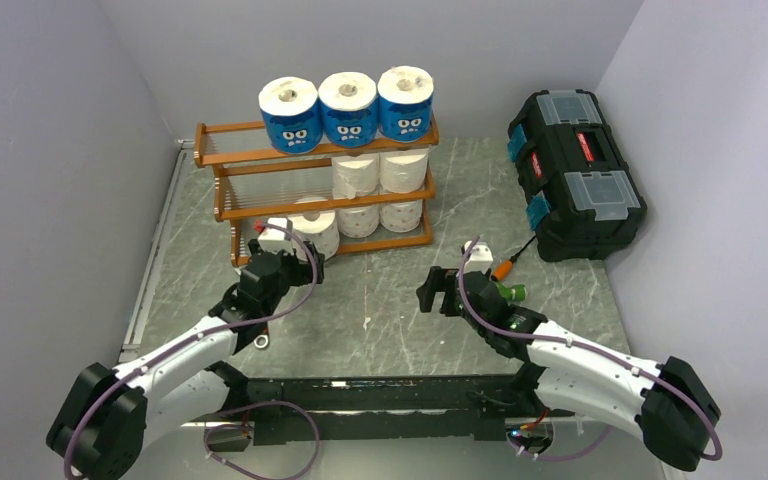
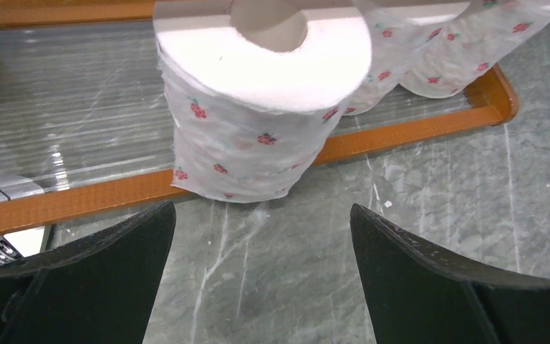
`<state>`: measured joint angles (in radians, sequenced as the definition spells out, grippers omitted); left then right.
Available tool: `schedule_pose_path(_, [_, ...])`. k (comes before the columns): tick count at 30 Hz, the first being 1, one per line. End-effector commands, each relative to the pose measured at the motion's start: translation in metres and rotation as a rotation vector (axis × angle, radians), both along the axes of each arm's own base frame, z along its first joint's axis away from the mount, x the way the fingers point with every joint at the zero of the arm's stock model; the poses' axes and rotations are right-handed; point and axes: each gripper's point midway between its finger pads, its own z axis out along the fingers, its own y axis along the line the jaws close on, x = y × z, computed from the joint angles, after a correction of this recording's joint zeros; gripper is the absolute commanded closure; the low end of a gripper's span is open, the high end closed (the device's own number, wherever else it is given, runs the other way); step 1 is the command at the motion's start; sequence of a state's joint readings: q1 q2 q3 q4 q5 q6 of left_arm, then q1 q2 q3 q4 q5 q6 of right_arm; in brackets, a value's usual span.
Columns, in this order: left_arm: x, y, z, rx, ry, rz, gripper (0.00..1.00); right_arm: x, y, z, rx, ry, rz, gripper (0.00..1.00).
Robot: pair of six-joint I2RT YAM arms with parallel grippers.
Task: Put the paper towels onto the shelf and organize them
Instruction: Place the paper towel on the shelf.
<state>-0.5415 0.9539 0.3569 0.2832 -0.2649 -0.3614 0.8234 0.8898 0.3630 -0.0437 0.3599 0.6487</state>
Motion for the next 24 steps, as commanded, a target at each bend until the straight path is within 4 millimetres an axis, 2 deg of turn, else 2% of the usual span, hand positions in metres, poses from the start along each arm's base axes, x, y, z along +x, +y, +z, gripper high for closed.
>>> schedule_pose_path(1, [0.009,-0.001,0.01,-0.031,-0.084,0.033,0.02,0.005,0.002,0.013,0.051,-0.041,-0.014,0.03])
schedule_pose_path(10, [0.022,-0.015,0.003,-0.031,-0.096,0.012,0.02,0.004,-0.001,0.014,0.047,-0.047,-0.022,0.03])
schedule_pose_path(24, [0.038,-0.017,-0.011,-0.008,-0.061,0.058,0.02,0.004,-0.005,0.012,0.039,-0.047,-0.031,0.03])
